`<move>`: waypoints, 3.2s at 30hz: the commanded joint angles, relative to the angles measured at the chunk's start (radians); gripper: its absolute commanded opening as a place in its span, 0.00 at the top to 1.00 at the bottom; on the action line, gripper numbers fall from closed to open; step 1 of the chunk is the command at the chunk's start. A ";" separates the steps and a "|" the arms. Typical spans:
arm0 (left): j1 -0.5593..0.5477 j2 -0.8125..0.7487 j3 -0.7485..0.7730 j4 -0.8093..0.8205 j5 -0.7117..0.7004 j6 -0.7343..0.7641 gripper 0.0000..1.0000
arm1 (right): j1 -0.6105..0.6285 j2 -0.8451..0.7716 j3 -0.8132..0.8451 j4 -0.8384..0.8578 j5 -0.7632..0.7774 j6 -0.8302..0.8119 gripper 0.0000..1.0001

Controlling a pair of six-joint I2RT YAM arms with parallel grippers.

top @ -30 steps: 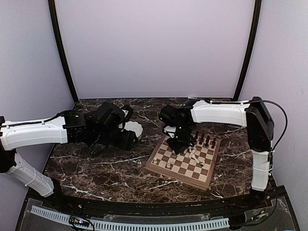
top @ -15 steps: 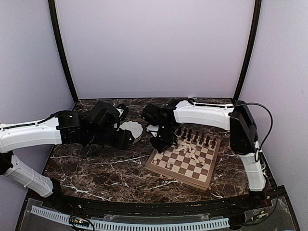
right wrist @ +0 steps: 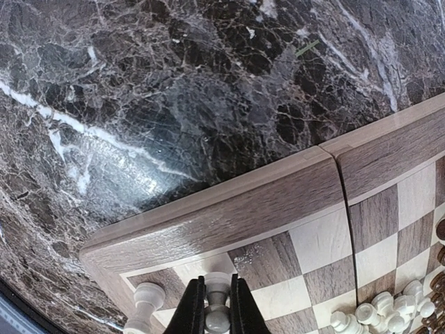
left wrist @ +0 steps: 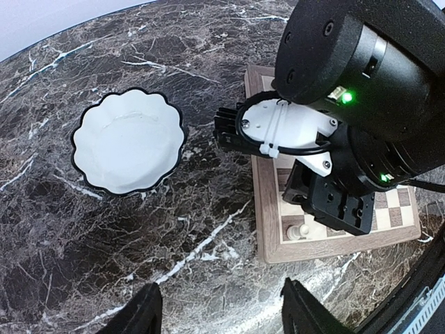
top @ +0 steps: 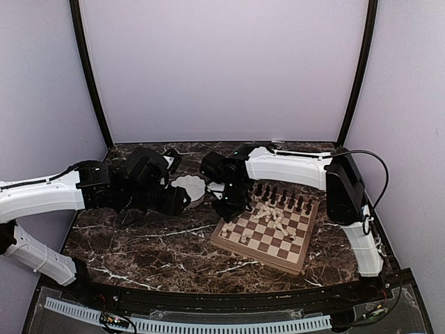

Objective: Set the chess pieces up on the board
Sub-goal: Place the pawn on a2, then pick up the pawn from the chessboard.

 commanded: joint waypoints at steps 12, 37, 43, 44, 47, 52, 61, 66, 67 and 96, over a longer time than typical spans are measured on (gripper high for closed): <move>0.008 -0.028 -0.016 -0.021 -0.007 -0.008 0.39 | 0.021 0.029 0.022 -0.031 0.020 0.001 0.90; 0.008 0.052 0.063 -0.010 0.028 0.049 0.39 | -0.114 -0.178 -0.030 -0.014 0.120 0.026 0.76; 0.008 0.094 0.096 -0.004 0.048 0.063 0.39 | -0.208 -0.272 -0.207 0.048 0.148 0.007 0.81; 0.008 0.097 0.100 -0.002 0.050 0.065 0.39 | -0.215 -0.280 -0.229 0.055 0.151 0.004 0.82; 0.007 0.107 0.105 0.003 0.056 0.065 0.39 | -0.230 -0.298 -0.287 0.080 0.152 -0.004 0.84; 0.007 0.109 0.106 0.001 0.061 0.056 0.39 | -0.240 -0.294 -0.320 0.108 0.129 0.001 0.83; 0.008 0.093 0.094 -0.009 0.052 0.047 0.39 | -0.249 -0.240 -0.279 0.113 0.118 -0.013 0.83; 0.008 0.095 0.094 -0.010 0.048 0.046 0.39 | -0.259 -0.214 -0.252 0.105 0.117 -0.022 0.83; 0.008 0.097 0.095 -0.009 0.047 0.046 0.39 | -0.261 -0.211 -0.250 0.106 0.114 -0.023 0.83; 0.009 0.145 0.118 0.011 0.056 0.067 0.39 | -0.270 -0.178 -0.248 0.106 0.057 -0.018 0.91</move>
